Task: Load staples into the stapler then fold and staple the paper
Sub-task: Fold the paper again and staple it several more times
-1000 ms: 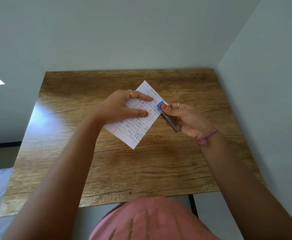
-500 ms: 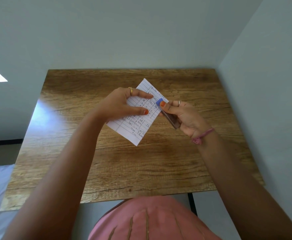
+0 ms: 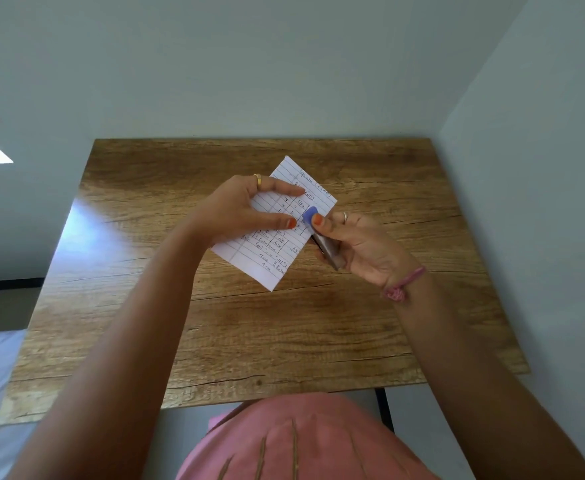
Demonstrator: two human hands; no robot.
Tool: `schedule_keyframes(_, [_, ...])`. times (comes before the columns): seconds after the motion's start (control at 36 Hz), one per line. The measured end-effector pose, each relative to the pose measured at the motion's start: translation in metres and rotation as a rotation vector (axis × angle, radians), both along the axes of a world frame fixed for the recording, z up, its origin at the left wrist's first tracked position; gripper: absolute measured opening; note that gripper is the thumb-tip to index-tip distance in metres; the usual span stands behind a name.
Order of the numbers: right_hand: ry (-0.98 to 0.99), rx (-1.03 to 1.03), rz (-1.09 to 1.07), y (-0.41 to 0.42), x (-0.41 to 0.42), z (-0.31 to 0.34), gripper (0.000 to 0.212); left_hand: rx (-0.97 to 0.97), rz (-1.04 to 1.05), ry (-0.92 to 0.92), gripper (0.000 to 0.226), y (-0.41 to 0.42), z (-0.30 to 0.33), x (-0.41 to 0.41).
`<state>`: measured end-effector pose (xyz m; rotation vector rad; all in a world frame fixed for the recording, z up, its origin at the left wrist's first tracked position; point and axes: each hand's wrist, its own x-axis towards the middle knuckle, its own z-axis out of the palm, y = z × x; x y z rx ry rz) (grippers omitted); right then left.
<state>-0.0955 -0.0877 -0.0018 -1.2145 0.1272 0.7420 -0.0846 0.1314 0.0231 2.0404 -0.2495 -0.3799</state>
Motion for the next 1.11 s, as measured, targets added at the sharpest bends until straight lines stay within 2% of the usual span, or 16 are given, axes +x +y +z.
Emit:
schedule_keyframes(0.08, [0.0,-0.002,0.005,0.001,0.001,0.001,0.028,0.004,0.002,-0.005,0.042,0.0,0.0,0.0])
schedule_keyframes(0.22, [0.004,-0.038,0.0,0.001,0.001,0.001,0.046,-0.002,0.002,-0.008,0.042,0.001,-0.001,0.001])
schedule_keyframes(0.33, [0.003,-0.049,-0.003,0.002,0.002,0.0,0.045,-0.009,-0.001,-0.007,0.041,0.002,-0.001,0.0])
schedule_keyframes(0.44, [-0.004,-0.056,0.007,0.003,0.003,-0.001,0.034,-0.018,-0.003,0.015,0.04,0.003,-0.001,0.0])
schedule_keyframes(0.72, [-0.054,-0.088,0.02,0.005,0.007,0.0,0.032,-0.073,-0.051,0.127,0.047,0.003,0.007,0.007])
schedule_keyframes(0.89, [-0.083,-0.15,0.005,0.008,0.006,0.003,0.053,-0.096,-0.023,0.132,0.054,-0.001,0.006,0.01])
schedule_keyframes(1.03, [-0.109,-0.199,-0.009,0.013,0.005,0.001,0.044,-0.114,-0.006,0.142,0.052,-0.001,0.002,0.011])
schedule_keyframes(1.11, [-0.116,-0.2,-0.022,0.016,0.006,0.0,0.023,-0.134,0.036,0.15,0.042,-0.002,-0.003,0.011])
